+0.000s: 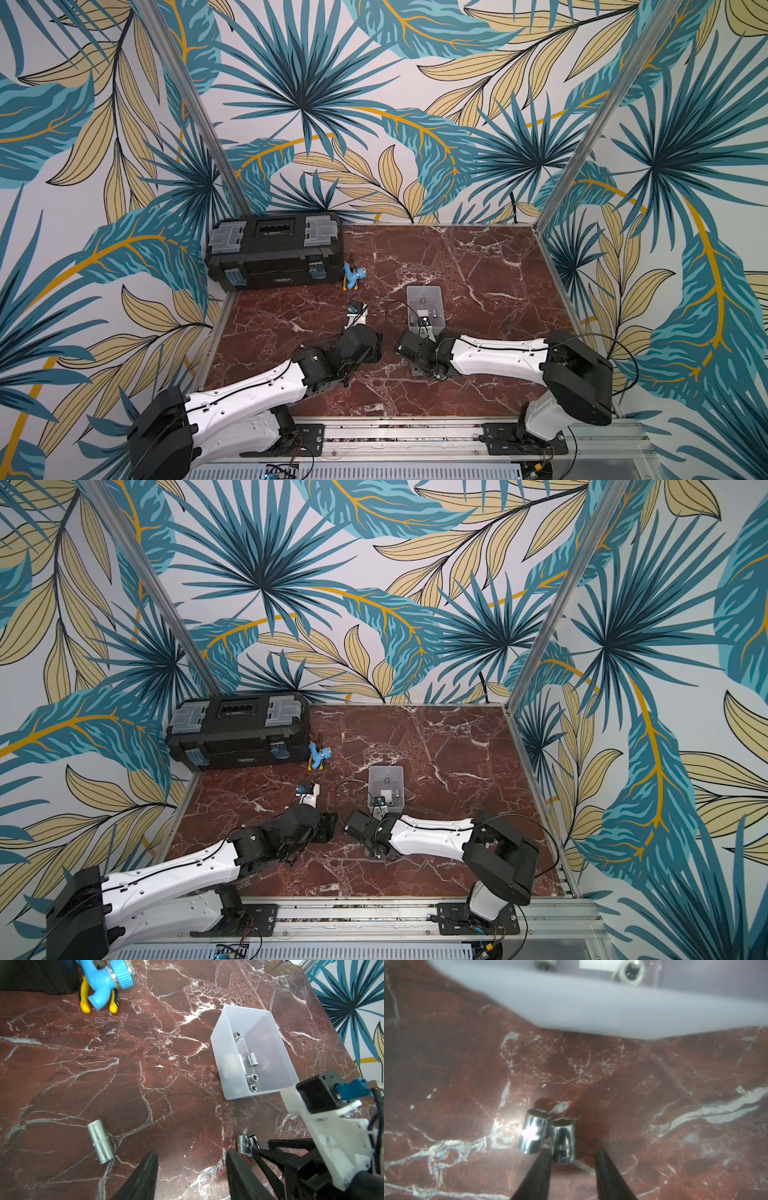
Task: Put the socket on the desktop into the storage box
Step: Pick up the socket head at the center of the board.
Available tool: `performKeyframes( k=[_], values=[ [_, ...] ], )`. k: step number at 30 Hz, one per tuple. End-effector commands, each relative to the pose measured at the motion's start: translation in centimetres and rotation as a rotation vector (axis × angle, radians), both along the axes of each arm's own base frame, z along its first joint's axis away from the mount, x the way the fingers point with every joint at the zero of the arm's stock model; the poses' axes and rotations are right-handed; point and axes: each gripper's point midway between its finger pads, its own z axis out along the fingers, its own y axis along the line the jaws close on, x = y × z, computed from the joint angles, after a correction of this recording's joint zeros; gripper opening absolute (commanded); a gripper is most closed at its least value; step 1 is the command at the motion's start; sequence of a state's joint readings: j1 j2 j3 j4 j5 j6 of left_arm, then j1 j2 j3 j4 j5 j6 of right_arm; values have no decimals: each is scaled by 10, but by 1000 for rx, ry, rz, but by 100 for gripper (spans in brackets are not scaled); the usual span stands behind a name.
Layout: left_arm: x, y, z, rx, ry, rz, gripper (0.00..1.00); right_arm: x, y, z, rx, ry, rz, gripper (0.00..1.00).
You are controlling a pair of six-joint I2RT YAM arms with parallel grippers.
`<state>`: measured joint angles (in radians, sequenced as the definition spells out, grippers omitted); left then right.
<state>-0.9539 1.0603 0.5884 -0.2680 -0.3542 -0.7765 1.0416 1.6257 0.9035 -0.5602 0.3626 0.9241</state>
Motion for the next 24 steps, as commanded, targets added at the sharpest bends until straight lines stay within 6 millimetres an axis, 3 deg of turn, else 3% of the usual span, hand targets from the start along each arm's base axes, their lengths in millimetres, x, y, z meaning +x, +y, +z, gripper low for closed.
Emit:
performKeyframes(
  k=[1, 8, 24],
  values=[
    [0, 1, -2, -6, 1, 4, 57, -2, -13, -5, -41, 14, -29, 39],
    [0, 1, -4, -6, 1, 5, 57, 6, -11, -4, -55, 4, -2, 39],
    [-1, 3, -6, -7, 3, 6, 57, 7, -17, -24, -34, 55, -27, 30]
  ],
)
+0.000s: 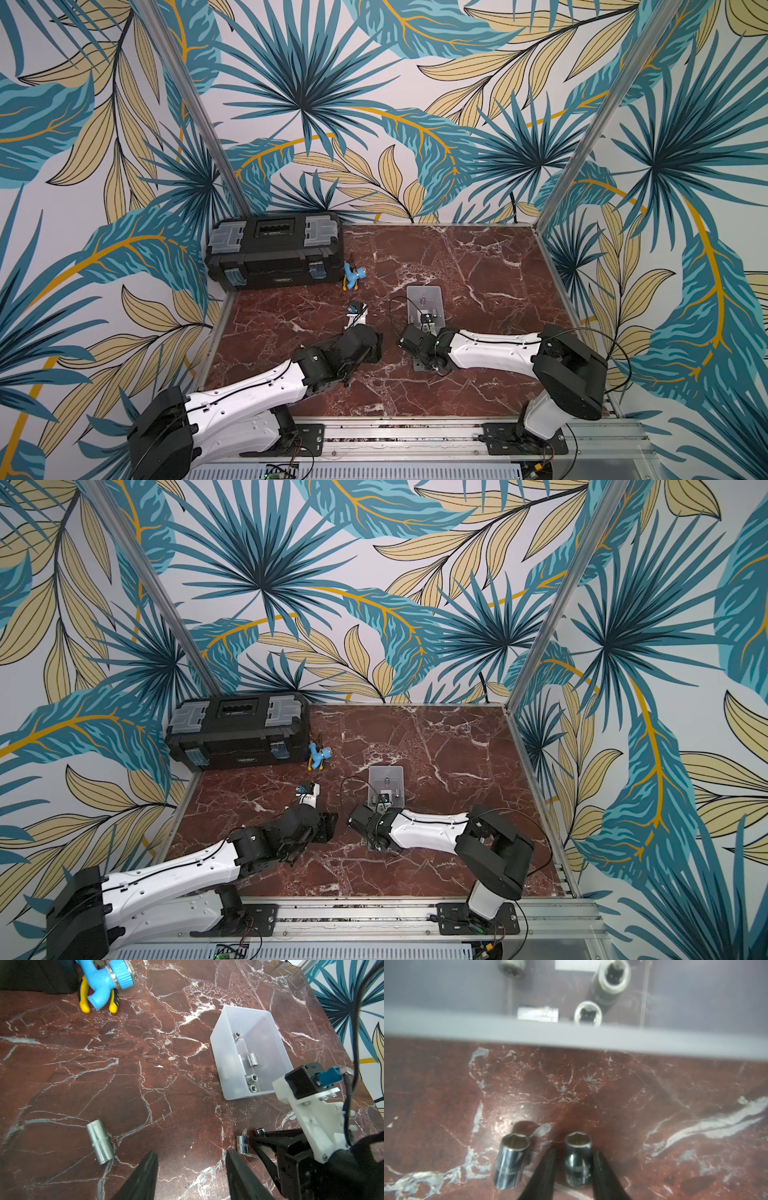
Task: Put the socket on the desktop into the storage box
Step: Pick up the socket head at the center of the board.
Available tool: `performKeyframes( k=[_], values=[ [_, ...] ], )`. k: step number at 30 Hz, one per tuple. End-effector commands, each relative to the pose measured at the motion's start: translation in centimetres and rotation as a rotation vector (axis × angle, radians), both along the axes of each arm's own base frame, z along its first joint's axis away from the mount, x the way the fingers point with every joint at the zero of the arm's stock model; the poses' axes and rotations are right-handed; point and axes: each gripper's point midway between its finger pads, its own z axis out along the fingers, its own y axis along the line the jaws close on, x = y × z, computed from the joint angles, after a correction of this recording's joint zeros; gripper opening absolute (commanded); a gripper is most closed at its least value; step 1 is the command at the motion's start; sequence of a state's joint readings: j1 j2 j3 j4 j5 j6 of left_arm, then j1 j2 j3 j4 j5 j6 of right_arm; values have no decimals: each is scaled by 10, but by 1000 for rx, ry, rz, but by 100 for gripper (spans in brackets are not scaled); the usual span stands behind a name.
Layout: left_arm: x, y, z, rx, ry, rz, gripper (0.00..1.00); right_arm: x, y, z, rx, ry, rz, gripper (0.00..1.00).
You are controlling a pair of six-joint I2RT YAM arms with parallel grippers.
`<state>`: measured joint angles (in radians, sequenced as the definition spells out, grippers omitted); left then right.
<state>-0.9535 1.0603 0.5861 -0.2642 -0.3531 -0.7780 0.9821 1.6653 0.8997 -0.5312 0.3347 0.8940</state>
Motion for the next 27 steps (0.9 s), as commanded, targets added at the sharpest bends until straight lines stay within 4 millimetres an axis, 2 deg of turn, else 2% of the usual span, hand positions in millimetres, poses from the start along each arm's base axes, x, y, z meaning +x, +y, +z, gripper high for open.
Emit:
performKeyframes(
  k=[1, 8, 12, 20, 27],
  values=[
    [-1, 3, -6, -5, 4, 4, 57, -4, -9, -12, -24, 24, -3, 28],
    [-2, 5, -8, -15, 3, 11, 57, -3, -13, -10, -26, 13, -14, 12],
    [-1, 4, -5, -15, -2, 7, 57, -2, -12, -2, -9, -5, -10, 1],
    [-3, 4, -6, -44, 5, 14, 57, -2, -8, 32, 28, -117, 47, 0],
    [-3, 2, -4, -58, 5, 13, 57, 2, 3, 82, 120, -244, 91, 0]
  ],
)
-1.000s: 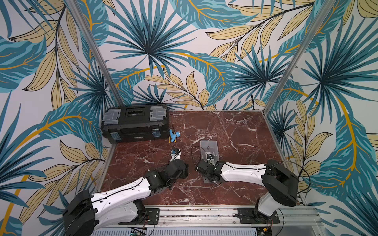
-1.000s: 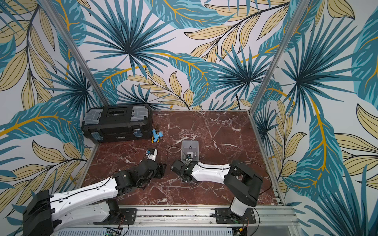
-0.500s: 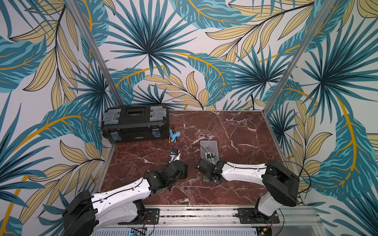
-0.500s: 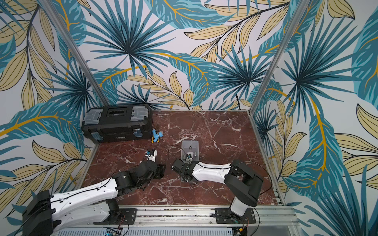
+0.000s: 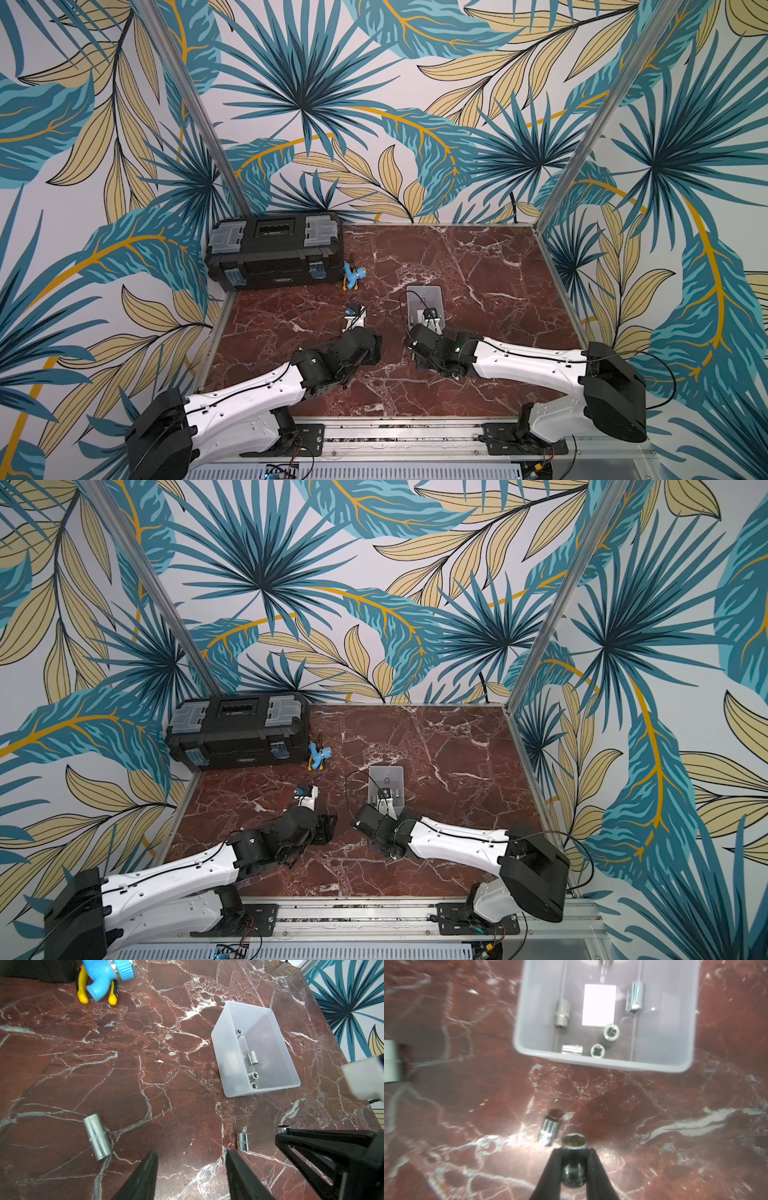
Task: Put the socket on the desktop into the storage box
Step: Pick up the socket head at the center of the board, then place the socket head in the storage box.
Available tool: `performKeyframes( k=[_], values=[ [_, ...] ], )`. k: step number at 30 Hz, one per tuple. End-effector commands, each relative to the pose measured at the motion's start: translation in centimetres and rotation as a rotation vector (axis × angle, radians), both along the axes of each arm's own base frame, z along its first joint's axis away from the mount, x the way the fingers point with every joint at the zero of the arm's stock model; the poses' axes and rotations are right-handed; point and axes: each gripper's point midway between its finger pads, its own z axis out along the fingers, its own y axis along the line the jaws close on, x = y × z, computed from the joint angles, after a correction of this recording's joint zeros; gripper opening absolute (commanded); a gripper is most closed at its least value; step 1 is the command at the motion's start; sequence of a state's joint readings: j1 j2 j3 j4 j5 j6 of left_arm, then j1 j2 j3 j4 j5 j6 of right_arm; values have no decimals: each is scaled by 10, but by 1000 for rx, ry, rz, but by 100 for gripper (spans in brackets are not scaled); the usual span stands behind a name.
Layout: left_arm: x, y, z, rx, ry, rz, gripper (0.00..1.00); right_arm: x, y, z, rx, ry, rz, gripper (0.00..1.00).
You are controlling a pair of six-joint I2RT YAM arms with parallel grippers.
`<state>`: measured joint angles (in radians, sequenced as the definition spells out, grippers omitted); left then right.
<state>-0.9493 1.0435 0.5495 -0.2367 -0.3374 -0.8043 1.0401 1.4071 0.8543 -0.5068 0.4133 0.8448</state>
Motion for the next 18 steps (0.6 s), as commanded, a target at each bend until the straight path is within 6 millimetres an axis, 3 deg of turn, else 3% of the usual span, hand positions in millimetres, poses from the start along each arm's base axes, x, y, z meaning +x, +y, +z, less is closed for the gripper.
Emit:
performKeyframes(
  k=[1, 13, 18],
  values=[
    [1, 0, 2, -28, -11, 3, 57, 3, -7, 21, -3, -71, 13, 0],
    [3, -6, -3, -39, -6, -5, 57, 17, 2, 75, 59, -185, 59, 0],
    [5, -13, -4, -50, -4, -24, 57, 35, 7, 96, 18, -167, 59, 0]
  ],
)
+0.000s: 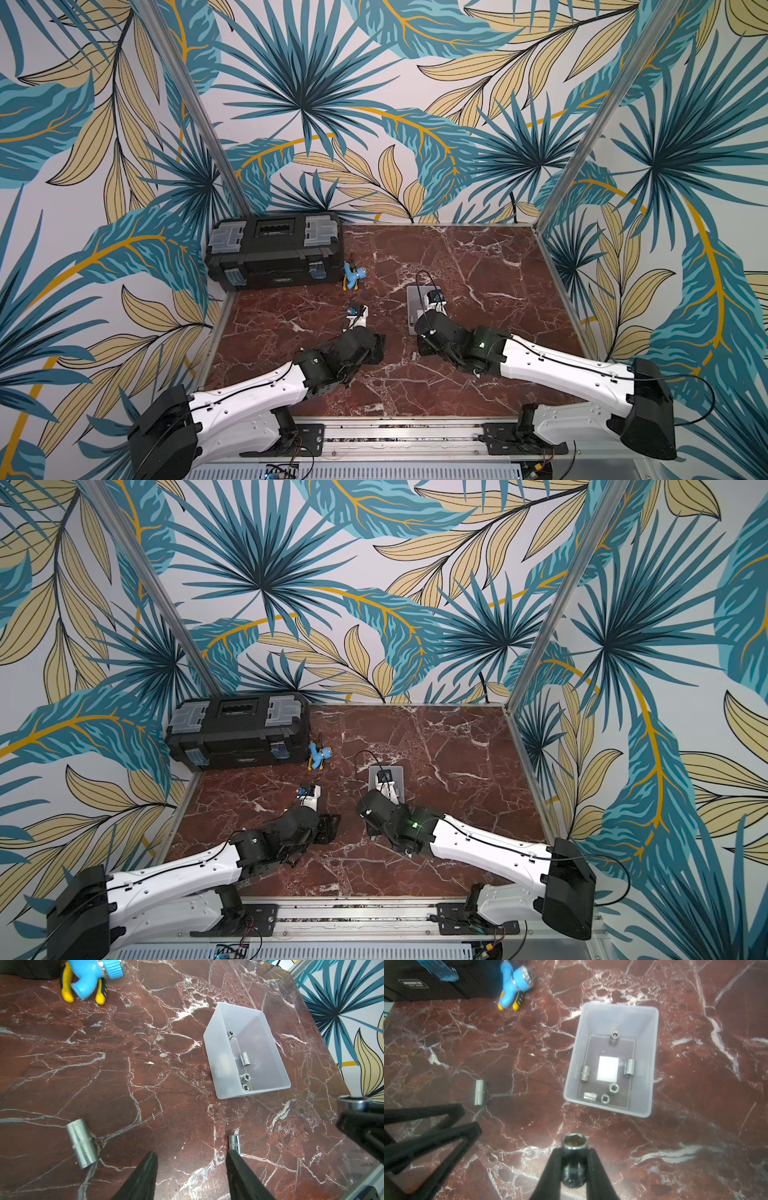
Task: Put the socket on the desktop into the storage box
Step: Place the socket head in the storage box.
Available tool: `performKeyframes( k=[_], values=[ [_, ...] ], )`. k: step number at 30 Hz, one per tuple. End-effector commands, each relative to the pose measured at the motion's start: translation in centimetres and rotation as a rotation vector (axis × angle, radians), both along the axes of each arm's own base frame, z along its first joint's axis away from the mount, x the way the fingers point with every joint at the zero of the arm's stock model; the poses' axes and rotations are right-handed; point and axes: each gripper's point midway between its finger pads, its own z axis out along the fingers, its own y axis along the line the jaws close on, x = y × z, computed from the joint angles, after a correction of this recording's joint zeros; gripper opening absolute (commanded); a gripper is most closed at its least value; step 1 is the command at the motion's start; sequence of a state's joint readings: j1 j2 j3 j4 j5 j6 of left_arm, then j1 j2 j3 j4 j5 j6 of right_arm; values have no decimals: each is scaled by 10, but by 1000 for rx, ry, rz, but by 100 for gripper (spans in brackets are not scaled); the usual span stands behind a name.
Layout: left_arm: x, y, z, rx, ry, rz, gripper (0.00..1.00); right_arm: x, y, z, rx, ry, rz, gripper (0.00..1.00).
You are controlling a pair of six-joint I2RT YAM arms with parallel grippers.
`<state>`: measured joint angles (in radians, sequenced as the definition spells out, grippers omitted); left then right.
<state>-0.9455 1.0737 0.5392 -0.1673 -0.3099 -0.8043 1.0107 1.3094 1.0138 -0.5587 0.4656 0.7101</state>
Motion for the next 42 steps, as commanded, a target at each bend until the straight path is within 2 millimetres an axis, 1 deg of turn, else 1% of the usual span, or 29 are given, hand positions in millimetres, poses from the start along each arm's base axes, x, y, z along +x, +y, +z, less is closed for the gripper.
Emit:
performKeyframes(
  k=[1, 4, 8, 14, 17, 21, 22, 23, 25, 29, 34, 39, 42],
  values=[
    [2, -6, -2, -19, -2, -14, 57, 10, -3, 16, -49, 0, 0, 0],
    [3, -11, -3, -24, 2, -28, 57, 17, -2, 30, -15, -8, -9, 0],
    [1, -13, -7, -25, 22, -40, 56, 23, -6, 35, 37, 14, -44, 0],
    [-2, -5, -6, -28, 10, -27, 56, 33, -13, 30, 50, 45, -79, 0],
    [-2, -1, -6, -26, 2, -14, 57, 40, -20, 28, 41, 46, -100, 0],
    [-2, -1, -6, -22, 5, -16, 57, 45, -28, 20, 32, 65, -115, 0],
    [-2, 0, -6, -18, 3, -14, 57, 51, -38, 17, 26, 70, -143, 0],
    [-2, 0, -7, -15, 3, -11, 57, 53, -41, 14, 24, 79, -152, 0],
    [-1, 1, -7, -18, 3, -6, 57, 55, -44, 11, 34, 99, -154, 0],
    [1, -2, -10, -26, 0, -6, 57, 57, -49, 12, 27, 95, -156, 0],
    [2, -8, -10, -29, 4, -24, 57, 57, -50, 10, 40, 108, -159, 0],
    [2, -7, -9, -38, -3, -25, 57, 57, -47, 9, 55, 119, -159, 0],
    [5, -7, -6, -42, -10, -23, 57, 58, -45, 12, 69, 118, -161, 0]
  ],
)
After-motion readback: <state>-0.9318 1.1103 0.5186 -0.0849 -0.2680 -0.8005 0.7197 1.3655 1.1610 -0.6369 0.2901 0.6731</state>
